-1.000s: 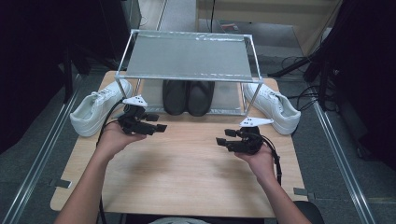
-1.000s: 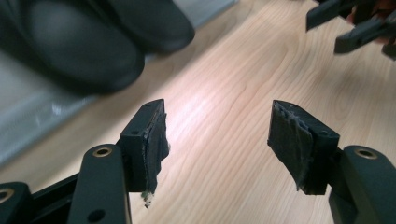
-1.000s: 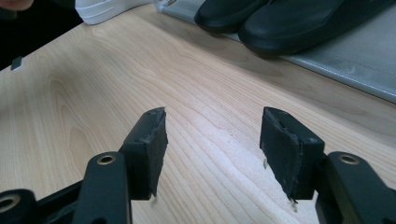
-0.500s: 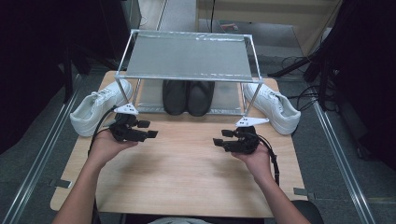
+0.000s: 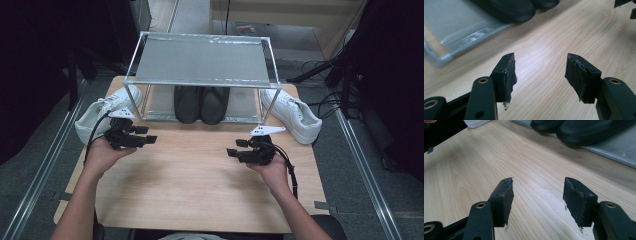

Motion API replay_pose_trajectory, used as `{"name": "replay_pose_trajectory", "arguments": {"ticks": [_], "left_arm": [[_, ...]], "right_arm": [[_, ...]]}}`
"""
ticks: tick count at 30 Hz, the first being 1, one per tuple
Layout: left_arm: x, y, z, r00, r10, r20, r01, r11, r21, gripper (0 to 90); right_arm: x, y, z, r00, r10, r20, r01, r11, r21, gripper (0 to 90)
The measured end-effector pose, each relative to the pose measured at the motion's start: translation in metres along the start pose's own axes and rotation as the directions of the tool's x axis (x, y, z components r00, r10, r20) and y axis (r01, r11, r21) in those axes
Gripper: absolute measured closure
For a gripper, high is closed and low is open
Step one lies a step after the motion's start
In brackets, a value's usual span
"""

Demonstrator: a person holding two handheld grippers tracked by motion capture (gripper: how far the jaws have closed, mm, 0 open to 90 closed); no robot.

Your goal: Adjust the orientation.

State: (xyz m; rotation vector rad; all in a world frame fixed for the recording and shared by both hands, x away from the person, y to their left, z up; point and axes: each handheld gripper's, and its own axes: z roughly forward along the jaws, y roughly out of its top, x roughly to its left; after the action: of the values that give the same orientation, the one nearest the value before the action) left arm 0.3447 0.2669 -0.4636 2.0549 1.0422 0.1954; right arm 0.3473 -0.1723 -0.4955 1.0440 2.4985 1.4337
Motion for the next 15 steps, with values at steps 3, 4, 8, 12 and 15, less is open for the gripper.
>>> {"name": "replay_pose_trajectory", "arguments": {"ticks": [3,4,8,12,15], "left_arm": [[0.007,-0.002,-0.006,0.9997,-0.010,-0.021,0.010,0.9999,-0.005,42.0],[0.011,-0.003,-0.008,0.9993,-0.020,-0.030,0.020,0.9997,-0.012,42.0],[0.018,-0.005,-0.016,0.9981,-0.050,-0.036,0.049,0.9982,-0.034,42.2],[0.029,-0.007,-0.027,0.9945,-0.083,-0.065,0.080,0.9959,-0.042,42.6],[0.040,-0.012,-0.035,0.9893,-0.116,-0.088,0.112,0.9921,-0.056,42.8]], "right_arm": [[0.000,0.000,0.000,1.0000,0.001,0.001,-0.001,1.000,0.001,42.7],[0.000,-0.001,0.000,1.0000,0.001,0.000,-0.001,1.000,0.002,42.6],[0.001,-0.001,-0.001,1.0000,0.003,0.002,-0.003,1.000,0.002,42.6],[0.000,-0.002,-0.001,0.9999,0.008,0.008,-0.008,1.000,0.006,42.5],[0.001,-0.003,-0.003,0.9999,0.009,0.012,-0.009,1.000,0.005,42.6]]}}
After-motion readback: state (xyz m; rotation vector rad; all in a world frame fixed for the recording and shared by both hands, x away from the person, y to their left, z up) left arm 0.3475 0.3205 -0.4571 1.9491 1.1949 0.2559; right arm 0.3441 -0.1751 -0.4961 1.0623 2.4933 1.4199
